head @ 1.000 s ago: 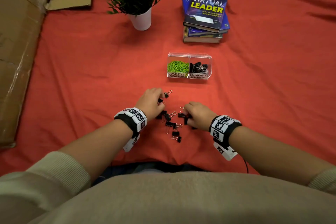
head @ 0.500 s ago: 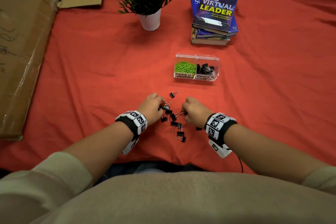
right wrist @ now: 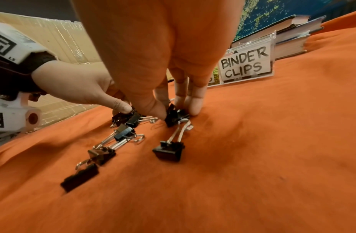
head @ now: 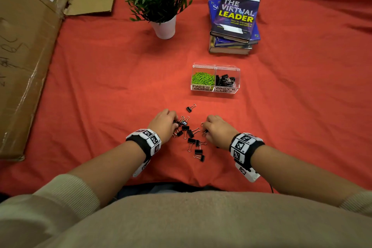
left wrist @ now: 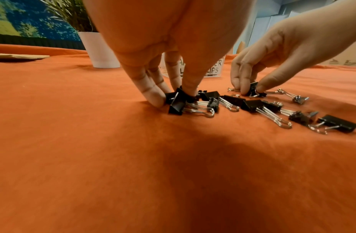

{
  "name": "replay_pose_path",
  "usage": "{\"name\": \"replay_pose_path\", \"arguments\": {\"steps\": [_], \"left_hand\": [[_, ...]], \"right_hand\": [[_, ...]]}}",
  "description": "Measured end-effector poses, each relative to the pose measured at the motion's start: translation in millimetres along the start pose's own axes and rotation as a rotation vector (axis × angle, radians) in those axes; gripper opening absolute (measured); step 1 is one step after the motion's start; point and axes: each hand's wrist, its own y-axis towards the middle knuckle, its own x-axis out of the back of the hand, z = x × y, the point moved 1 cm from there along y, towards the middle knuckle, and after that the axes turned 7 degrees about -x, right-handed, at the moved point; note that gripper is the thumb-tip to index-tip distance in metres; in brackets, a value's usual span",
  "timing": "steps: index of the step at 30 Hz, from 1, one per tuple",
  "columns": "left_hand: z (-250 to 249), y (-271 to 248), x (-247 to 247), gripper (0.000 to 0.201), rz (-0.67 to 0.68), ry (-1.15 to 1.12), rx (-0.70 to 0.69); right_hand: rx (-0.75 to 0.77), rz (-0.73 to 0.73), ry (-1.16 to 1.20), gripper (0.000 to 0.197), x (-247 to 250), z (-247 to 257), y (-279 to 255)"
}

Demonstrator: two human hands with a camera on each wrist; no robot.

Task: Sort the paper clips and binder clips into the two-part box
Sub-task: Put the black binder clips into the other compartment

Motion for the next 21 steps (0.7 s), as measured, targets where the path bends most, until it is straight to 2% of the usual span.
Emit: {"name": "replay_pose_path", "arguments": {"steps": [7, 11, 17, 21], "left_hand": [[-5, 0, -3, 0.029, 0.018, -0.013, 0.003], [-4, 1, -3, 0.021, 0.019, -0.025, -0.009], [-3, 6, 0, 0.016, 0.054, 0.057, -0.07], [-7, 7, 4, 0.017, 0.063, 0.066, -0.053]], "right_hand": [[-0.01, -0.008, 0.131, 0.02, -2, -2, 1], [-0.054, -0.051, 0.296, 0.014, 3, -11, 3], [-0.201, -0.363, 0.441, 0.004, 69, -45, 24], [-0.261, -0.512, 0.414, 0.006, 113, -68, 45]]}}
